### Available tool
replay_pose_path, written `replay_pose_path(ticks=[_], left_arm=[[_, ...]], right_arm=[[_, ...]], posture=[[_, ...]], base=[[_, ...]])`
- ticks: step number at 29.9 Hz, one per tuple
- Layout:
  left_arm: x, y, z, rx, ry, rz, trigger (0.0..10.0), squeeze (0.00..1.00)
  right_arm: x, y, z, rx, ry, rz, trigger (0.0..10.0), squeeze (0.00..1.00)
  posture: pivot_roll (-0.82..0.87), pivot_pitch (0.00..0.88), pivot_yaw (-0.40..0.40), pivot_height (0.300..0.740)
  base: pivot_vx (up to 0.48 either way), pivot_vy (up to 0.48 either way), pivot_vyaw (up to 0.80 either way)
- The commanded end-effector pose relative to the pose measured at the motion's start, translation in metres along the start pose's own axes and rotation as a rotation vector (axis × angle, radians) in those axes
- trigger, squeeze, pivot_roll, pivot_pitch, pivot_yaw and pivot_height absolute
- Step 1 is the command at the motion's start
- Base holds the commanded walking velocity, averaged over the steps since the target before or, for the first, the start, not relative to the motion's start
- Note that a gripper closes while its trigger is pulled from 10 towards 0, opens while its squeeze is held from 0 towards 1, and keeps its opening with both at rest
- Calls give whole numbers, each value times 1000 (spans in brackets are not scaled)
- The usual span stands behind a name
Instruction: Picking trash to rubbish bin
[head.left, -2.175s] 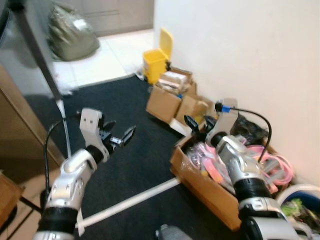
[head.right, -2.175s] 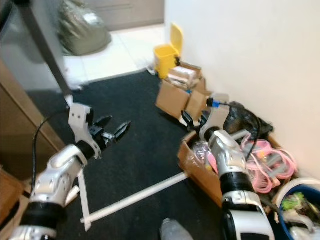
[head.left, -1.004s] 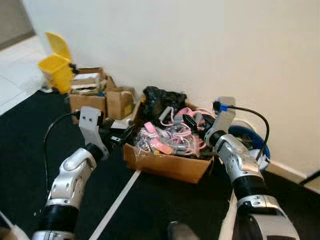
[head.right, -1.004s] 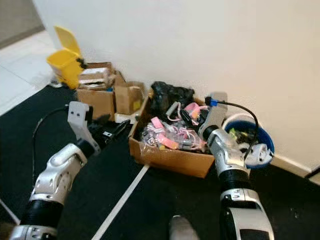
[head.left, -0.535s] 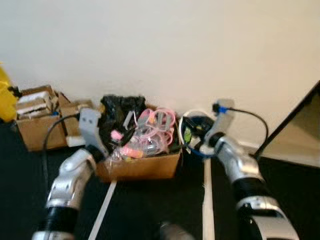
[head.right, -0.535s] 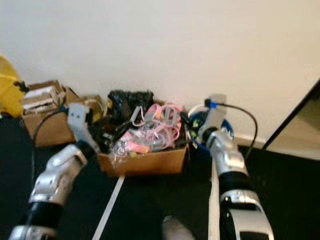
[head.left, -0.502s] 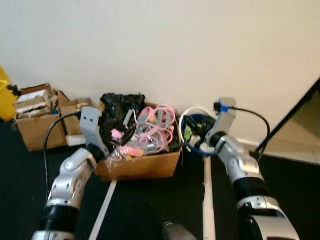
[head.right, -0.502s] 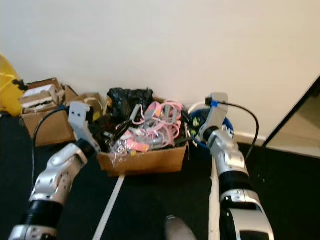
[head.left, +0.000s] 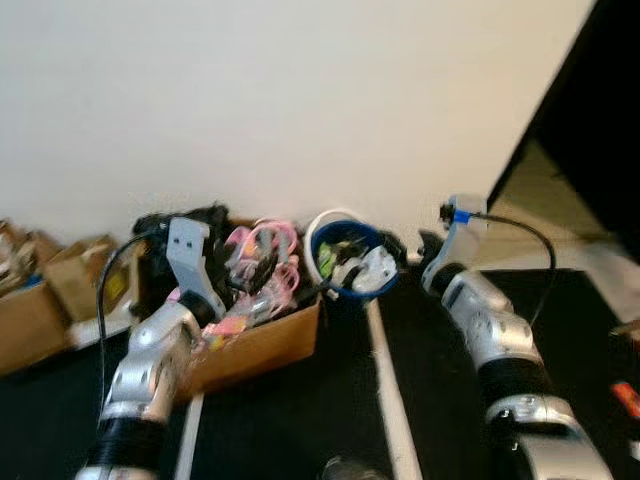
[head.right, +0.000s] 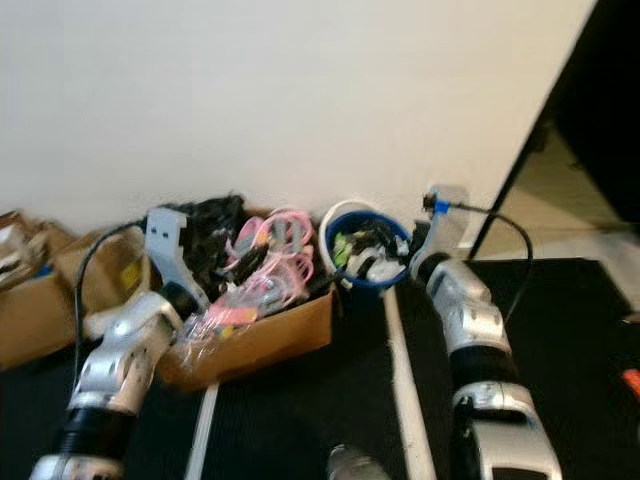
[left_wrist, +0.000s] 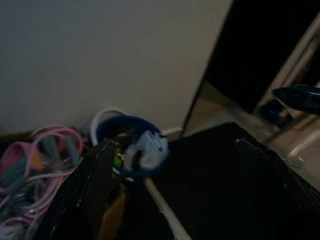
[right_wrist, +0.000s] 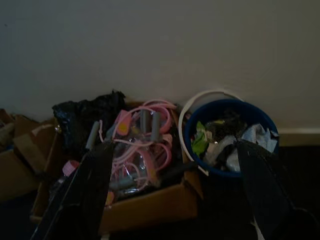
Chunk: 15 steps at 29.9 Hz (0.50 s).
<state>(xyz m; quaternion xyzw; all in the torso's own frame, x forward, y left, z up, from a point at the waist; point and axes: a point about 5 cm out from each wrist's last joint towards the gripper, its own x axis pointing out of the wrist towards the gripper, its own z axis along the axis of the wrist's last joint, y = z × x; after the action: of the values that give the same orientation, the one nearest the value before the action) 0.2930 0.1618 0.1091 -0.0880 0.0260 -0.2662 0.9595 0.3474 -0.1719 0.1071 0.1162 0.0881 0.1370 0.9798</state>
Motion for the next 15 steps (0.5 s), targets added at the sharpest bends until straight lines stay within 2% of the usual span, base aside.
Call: replay_pose_path(ticks=[1,15], left_arm=[[-1,2,0,-2,7,8,10000,0],[-1,2,0,-3,6,9,10000,0]], right_arm=[[0,0,-2,4,12,-4,10000,0],[0,-1,-2,4,13,-5,10000,0]], posture=[[-105,0,21,740],[-105,0,22,740]], base=[[0,0,-763],[0,0,-763]])
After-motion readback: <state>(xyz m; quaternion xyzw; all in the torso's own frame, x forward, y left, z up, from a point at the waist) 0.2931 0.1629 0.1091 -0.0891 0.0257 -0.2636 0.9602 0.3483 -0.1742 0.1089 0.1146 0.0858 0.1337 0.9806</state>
